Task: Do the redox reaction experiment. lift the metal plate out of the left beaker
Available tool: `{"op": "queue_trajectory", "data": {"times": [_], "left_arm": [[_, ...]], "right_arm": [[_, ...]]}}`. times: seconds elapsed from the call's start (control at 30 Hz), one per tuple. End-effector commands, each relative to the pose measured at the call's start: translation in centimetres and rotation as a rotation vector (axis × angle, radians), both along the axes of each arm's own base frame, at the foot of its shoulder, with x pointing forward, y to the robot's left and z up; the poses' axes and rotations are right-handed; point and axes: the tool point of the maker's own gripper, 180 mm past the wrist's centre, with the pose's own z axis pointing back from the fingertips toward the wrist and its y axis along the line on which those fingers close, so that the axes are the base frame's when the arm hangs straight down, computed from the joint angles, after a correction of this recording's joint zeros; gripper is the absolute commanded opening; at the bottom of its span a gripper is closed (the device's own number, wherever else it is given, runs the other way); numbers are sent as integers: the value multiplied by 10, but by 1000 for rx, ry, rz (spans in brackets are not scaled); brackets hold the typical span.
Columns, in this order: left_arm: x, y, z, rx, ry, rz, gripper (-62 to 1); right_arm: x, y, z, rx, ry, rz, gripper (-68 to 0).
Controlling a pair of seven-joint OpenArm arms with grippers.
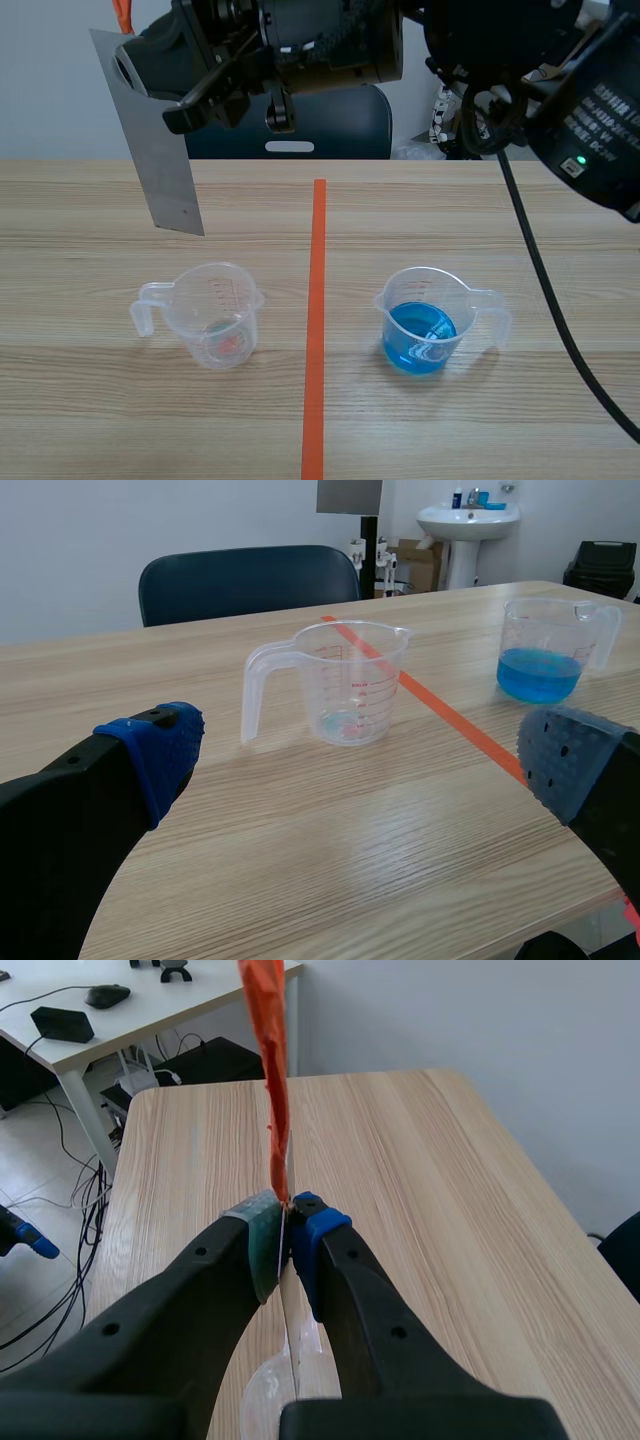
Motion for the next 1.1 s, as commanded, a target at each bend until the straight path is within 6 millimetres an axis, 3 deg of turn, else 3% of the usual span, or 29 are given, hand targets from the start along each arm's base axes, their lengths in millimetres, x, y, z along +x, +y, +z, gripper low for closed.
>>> {"op": "queue_trajectory", "data": {"times": [0.0, 1.07], "left_arm": [[1, 1, 5, -12, -22, 4, 14], [1, 1, 4, -8, -15, 4, 14]], "right_arm": [[0, 1, 21, 40, -37, 9, -669], [-2, 1, 21, 45, -20, 18, -669]]}}
